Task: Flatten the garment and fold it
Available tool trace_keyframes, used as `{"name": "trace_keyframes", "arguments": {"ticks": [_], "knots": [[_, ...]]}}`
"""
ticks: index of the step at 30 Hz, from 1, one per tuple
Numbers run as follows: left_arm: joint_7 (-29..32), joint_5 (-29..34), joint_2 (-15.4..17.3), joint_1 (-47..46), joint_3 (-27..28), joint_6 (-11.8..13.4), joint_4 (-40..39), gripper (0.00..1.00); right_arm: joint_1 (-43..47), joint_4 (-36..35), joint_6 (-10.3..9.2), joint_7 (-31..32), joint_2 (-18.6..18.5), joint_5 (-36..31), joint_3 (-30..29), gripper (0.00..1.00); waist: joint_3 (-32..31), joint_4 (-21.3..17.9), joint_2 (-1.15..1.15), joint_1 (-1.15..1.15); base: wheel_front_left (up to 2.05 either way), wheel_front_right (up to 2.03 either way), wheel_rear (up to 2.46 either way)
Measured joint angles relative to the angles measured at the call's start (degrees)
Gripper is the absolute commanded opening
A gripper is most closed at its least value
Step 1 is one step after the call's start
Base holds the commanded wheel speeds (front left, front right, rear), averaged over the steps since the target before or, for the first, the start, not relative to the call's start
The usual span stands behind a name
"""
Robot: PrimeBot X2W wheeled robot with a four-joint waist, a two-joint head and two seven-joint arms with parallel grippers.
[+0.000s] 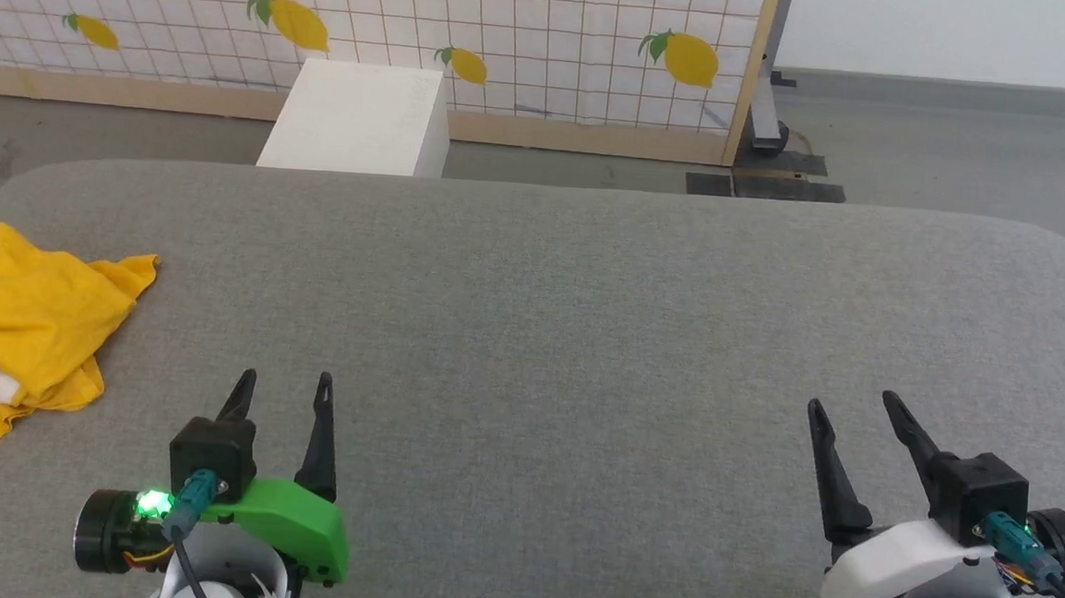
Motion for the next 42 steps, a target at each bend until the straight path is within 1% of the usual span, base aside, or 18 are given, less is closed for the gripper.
{"name": "trace_keyframes", "arguments": {"ticks": [11, 22, 23, 25, 42], "knots": [[-1.29, -0.69, 0.08, -0.03, -0.53, 1.08, 0.98, 1.0, -0.01, 0.82, 0.0, -0.99, 0.01, 0.98, 0.04, 1.0, -0.21, 3.14, 0.0, 0.0, 0.0, 0.0, 0.0], [-2.54, -1.65, 0.48, -0.03, -0.87, 2.35, 1.36, 1.0, -0.01, 1.63, 0.0, -2.07, 0.01, 2.23, 0.53, 1.0, -0.51, 7.84, 0.0, 0.0, 0.0, 0.0, 0.0], [-2.83, -1.74, 0.71, -0.02, -0.88, 2.63, 1.35, 1.0, -0.01, 1.89, 0.0, -2.37, 0.01, 2.59, 0.73, 1.0, -0.62, 9.2, 0.0, 0.0, 0.0, 0.0, 0.0], [-2.99, -2.04, 0.9, 0.01, -0.89, 3.07, 1.33, 1.0, -0.01, 2.07, 0.0, -2.56, 0.01, 2.93, 0.8, 1.0, -0.7, 10.08, 0.0, 0.0, 0.0, 0.0, 0.0], [-4.79, -4.69, 2.18, 0.15, -1.09, 5.11, 1.0, 1.0, -0.04, 3.09, 0.0, -4.12, 0.01, 4.2, 1.03, 1.0, -0.99, 16.13, 0.0, 0.0, -0.01, -0.01, -0.01]]}}
